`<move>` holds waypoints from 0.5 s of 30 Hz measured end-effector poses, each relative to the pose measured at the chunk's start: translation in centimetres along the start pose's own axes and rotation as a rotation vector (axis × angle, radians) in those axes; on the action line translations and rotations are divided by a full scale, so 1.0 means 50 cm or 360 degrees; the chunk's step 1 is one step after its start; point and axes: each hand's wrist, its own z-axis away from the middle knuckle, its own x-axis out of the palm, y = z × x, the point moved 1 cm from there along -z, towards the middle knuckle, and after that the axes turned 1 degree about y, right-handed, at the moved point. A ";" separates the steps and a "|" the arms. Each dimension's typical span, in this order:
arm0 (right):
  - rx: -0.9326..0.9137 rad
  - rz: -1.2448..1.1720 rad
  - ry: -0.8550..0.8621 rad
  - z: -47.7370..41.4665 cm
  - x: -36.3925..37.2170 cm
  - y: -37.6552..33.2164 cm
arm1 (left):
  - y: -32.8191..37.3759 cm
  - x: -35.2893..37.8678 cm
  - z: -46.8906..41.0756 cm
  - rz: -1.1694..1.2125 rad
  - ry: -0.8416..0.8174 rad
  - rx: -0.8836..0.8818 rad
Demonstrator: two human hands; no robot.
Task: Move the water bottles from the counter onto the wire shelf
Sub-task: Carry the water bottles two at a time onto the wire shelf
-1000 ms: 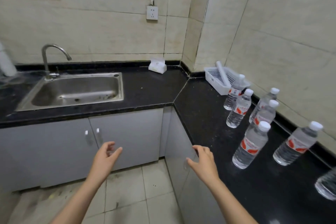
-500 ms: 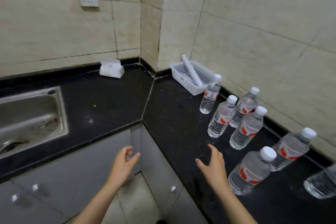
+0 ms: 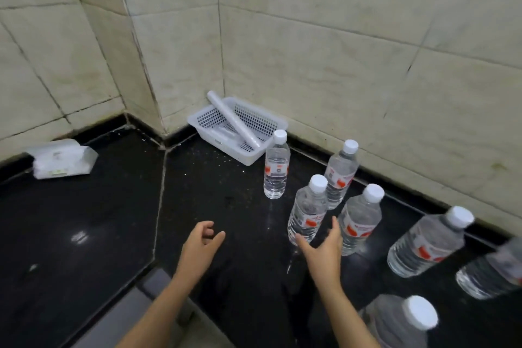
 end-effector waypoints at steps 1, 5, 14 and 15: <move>-0.0010 0.0008 0.0024 -0.011 0.001 -0.003 | 0.007 0.014 -0.019 -0.0018 -0.0064 0.0015; -0.0070 -0.0011 0.0104 -0.053 0.018 -0.022 | 0.048 0.067 -0.111 0.0004 -0.0323 0.0110; 0.0130 -0.0167 0.0421 -0.092 0.073 -0.073 | 0.167 0.163 -0.305 -0.0082 -0.0754 0.0464; 0.0155 -0.0166 0.0445 -0.089 0.077 -0.076 | 0.173 0.172 -0.318 -0.0092 -0.0783 0.0491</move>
